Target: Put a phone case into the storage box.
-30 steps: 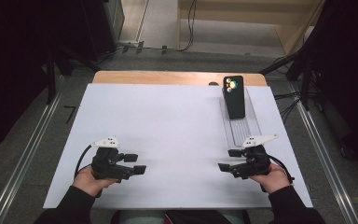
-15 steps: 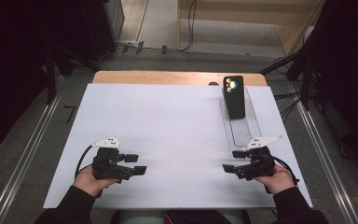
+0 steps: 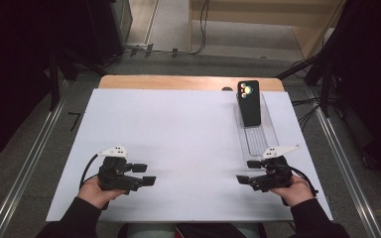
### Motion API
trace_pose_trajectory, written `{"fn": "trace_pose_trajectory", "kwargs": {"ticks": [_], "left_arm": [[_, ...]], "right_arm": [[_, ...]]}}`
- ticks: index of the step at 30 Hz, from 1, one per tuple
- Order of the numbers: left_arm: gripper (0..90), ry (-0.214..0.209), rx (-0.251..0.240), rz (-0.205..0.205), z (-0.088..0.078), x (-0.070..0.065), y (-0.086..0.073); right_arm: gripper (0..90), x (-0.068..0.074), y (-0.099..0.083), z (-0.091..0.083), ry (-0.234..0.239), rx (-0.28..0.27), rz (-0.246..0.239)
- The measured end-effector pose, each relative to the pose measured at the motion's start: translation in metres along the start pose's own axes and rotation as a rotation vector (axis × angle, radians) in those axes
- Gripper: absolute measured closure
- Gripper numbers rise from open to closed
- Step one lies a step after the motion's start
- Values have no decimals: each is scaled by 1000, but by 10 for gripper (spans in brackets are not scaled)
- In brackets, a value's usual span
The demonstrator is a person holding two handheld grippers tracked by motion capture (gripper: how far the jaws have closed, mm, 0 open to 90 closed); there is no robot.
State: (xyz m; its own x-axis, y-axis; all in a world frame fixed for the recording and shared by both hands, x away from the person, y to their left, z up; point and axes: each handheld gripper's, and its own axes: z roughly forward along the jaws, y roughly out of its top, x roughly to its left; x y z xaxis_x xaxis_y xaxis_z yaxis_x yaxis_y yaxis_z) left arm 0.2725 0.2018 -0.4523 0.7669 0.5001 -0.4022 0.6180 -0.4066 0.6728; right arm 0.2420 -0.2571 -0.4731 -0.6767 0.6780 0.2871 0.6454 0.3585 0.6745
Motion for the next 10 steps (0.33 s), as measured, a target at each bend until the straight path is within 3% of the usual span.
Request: {"fn": "trace_pose_trajectory", "kwargs": {"ticks": [10], "left_arm": [[324, 1, -1, 2, 0, 0, 0]], "right_arm": [[216, 0, 0, 1, 4, 2, -6]]}}
